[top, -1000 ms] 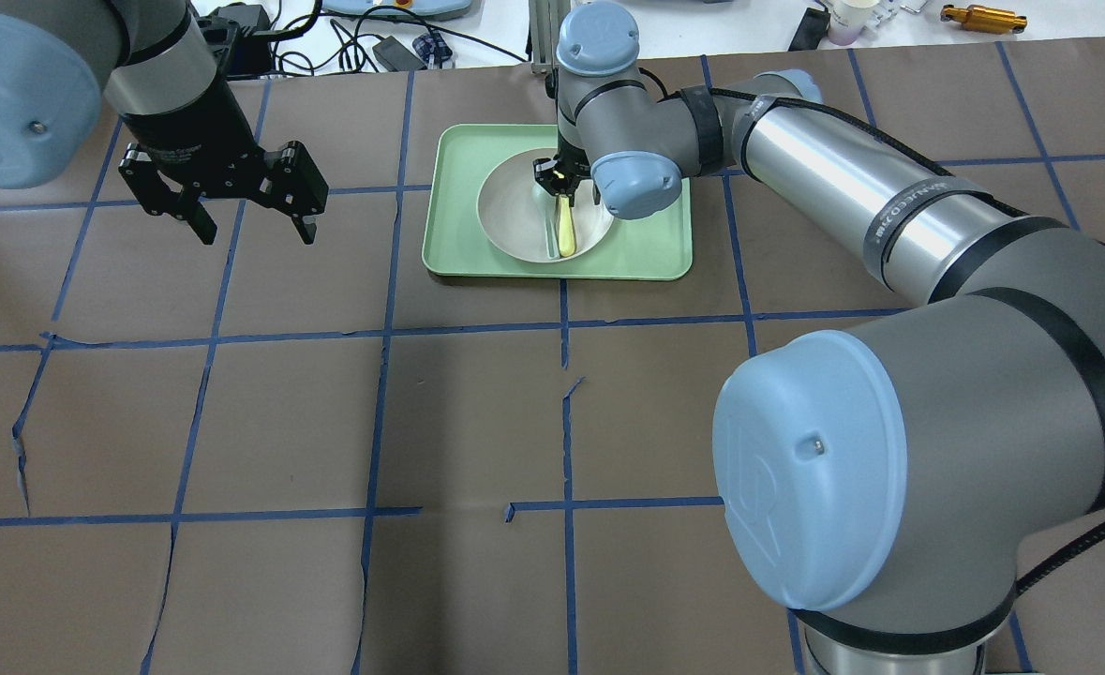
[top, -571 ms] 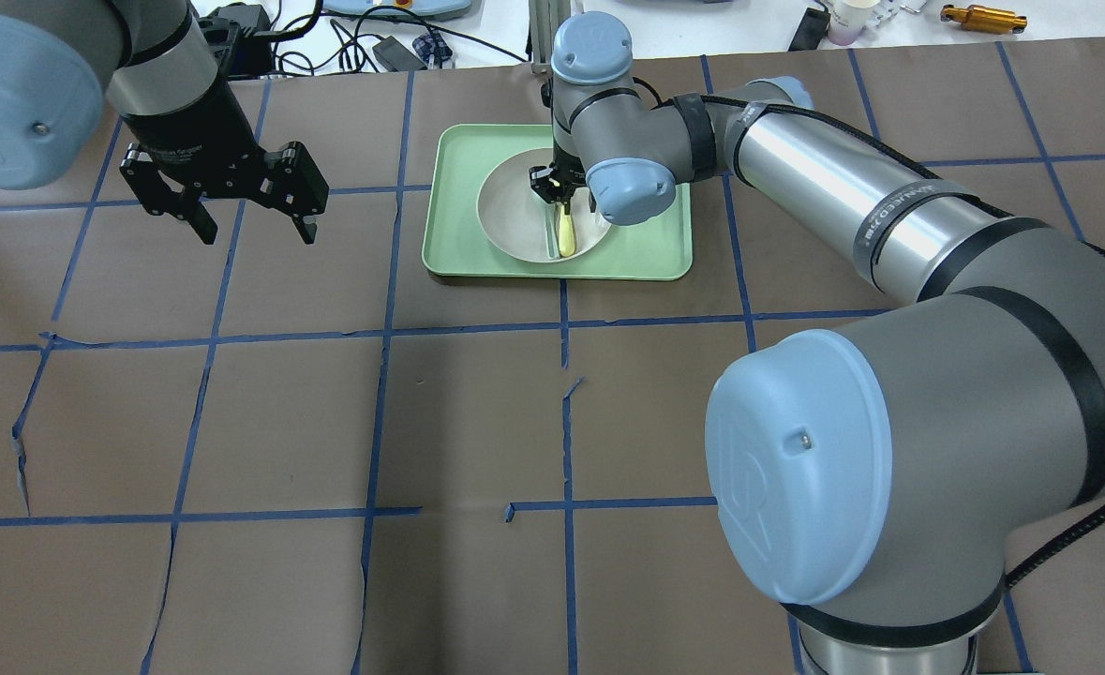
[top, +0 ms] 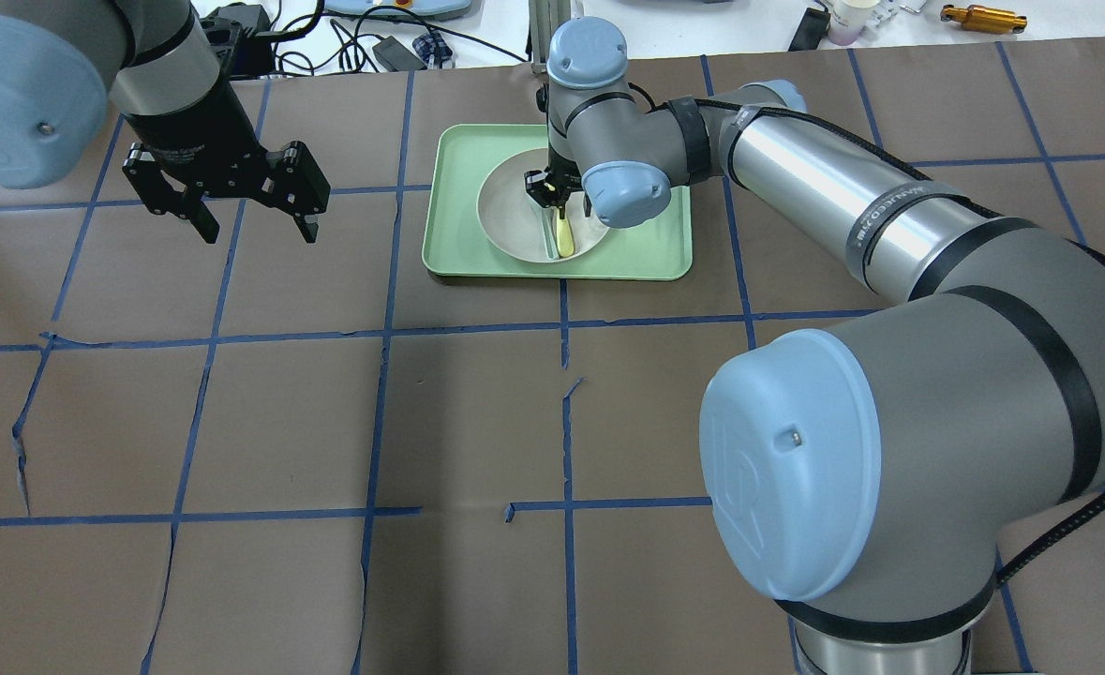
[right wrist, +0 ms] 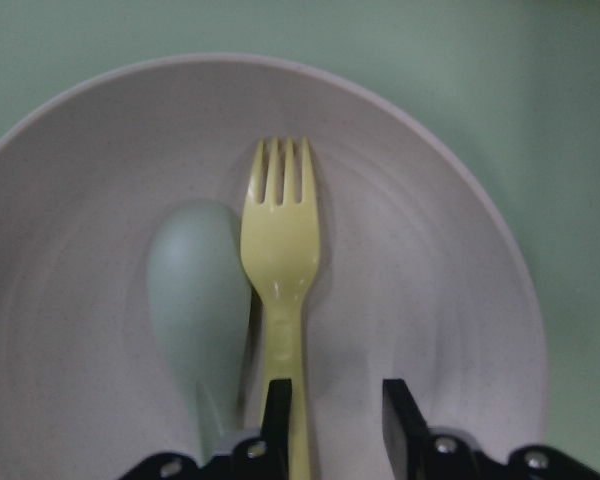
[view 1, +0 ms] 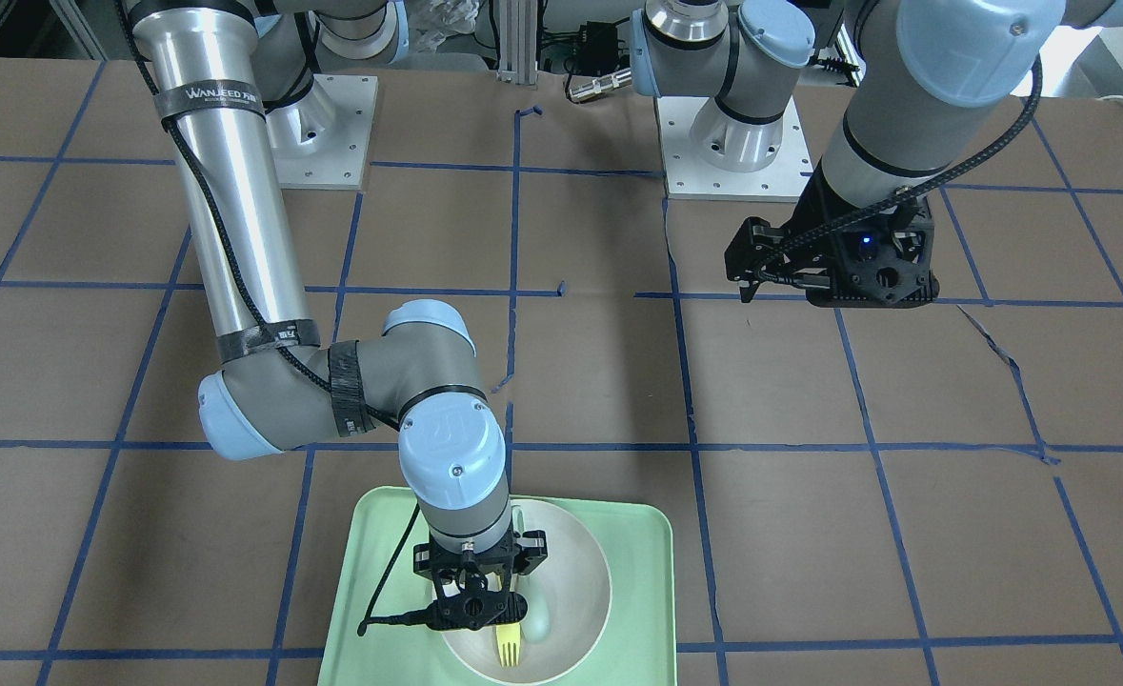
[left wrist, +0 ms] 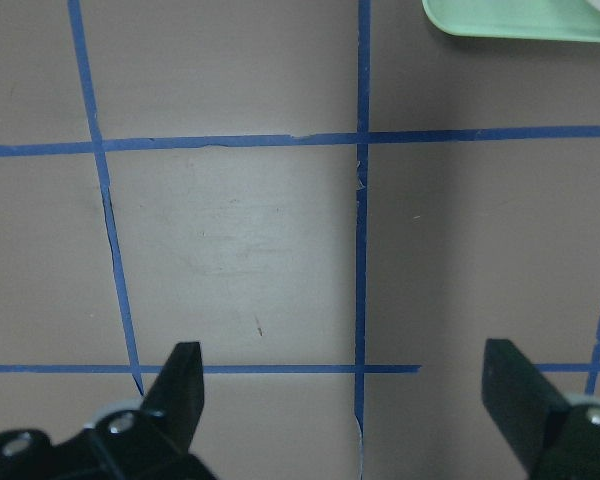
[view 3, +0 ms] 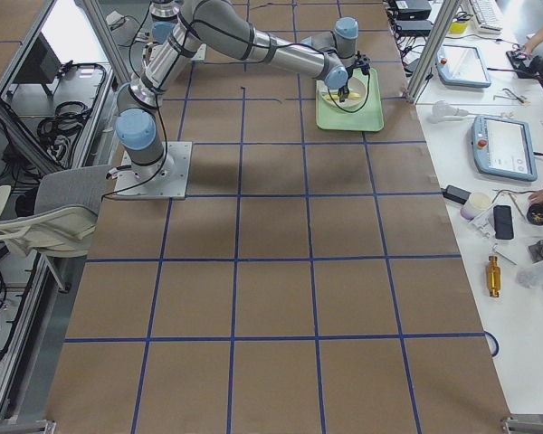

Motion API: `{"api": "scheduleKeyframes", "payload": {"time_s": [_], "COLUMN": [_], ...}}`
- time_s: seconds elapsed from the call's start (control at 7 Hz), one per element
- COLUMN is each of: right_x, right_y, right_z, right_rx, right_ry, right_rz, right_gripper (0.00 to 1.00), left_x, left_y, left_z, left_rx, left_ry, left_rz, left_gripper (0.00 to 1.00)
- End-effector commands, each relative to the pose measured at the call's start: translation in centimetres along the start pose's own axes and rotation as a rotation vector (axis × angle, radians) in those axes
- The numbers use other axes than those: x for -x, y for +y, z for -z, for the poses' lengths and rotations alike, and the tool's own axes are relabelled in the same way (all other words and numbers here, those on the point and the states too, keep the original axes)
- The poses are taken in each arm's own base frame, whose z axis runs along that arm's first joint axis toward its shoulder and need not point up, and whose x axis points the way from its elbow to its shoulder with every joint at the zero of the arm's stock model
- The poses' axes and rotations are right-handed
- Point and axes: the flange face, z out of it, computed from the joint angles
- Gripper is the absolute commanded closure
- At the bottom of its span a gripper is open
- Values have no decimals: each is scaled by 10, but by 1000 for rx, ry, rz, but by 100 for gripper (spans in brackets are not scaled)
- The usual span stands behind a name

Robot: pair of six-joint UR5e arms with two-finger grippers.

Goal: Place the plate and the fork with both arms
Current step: 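Lower the right gripper and close it on the yellow fork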

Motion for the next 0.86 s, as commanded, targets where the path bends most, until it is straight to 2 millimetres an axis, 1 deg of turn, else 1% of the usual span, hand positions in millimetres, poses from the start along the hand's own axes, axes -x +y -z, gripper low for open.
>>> {"api": "scheduleKeyframes", "payload": {"time_s": [0.0, 0.14, 0.29, 0.43, 0.71], "right_x": [3, 5, 14, 15, 14], "right_y": [-5, -5, -1, 0, 1], "right_z": [7, 4, 2, -5, -6], "right_rx": [-15, -12, -9, 0, 2], "right_ry": [-8, -8, -8, -6, -4], "right_rz": [2, 5, 17, 18, 18], "right_gripper": [57, 57, 57, 57, 57], "left_x": [0, 0, 0, 0, 0], "left_y": [-1, -1, -1, -1, -1], "left_z": [-1, -1, -1, -1, -2], "left_rx": [3, 3, 3, 3, 4], "left_ry": [-1, -1, -1, 0, 0], "left_rz": [0, 0, 0, 0, 0], "left_gripper": [0, 0, 0, 0, 0]}}
